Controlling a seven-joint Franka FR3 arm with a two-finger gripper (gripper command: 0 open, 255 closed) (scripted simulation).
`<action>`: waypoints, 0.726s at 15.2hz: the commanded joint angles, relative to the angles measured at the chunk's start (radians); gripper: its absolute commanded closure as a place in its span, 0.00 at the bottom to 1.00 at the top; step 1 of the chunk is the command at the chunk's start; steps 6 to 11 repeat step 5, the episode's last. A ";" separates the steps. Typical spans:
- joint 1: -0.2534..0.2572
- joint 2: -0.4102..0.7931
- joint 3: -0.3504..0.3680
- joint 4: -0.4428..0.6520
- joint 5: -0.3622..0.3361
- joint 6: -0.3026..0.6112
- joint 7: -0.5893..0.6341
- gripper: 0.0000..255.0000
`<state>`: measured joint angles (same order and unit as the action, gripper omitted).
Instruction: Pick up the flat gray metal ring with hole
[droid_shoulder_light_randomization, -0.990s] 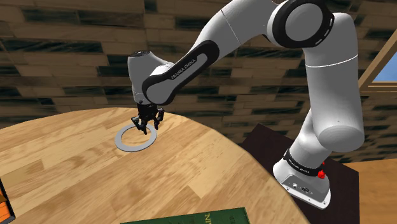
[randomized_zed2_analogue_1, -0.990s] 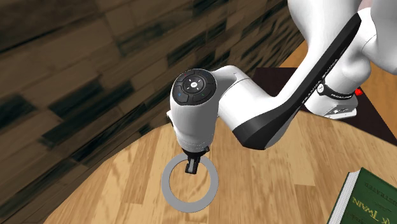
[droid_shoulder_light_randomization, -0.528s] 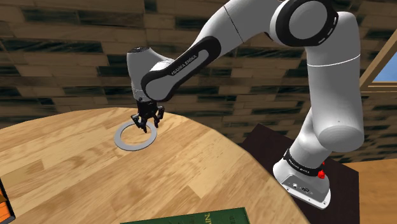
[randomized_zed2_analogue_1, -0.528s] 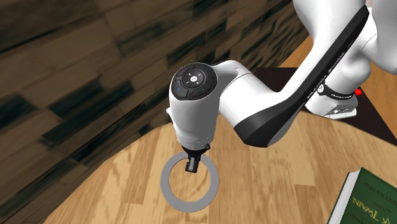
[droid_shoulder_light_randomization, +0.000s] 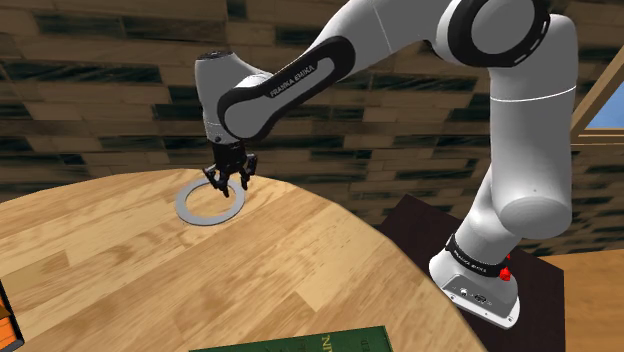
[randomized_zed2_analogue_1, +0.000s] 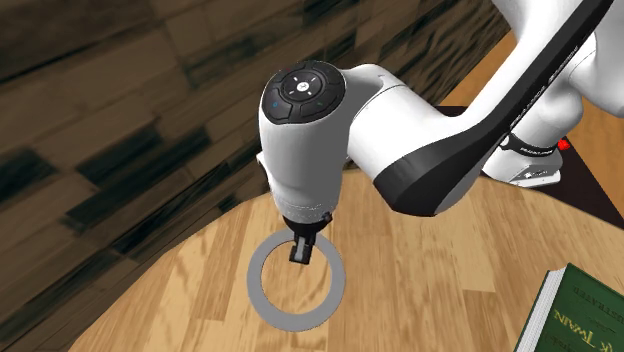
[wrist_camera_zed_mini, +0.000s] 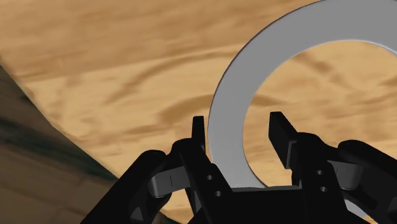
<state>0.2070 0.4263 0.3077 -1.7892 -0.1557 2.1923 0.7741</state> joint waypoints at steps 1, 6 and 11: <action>-0.002 -0.012 0.003 0.009 0.005 -0.022 -0.003 1.00; -0.003 -0.026 0.005 0.020 0.011 -0.045 -0.007 1.00; -0.003 -0.026 0.005 0.020 0.011 -0.045 -0.007 1.00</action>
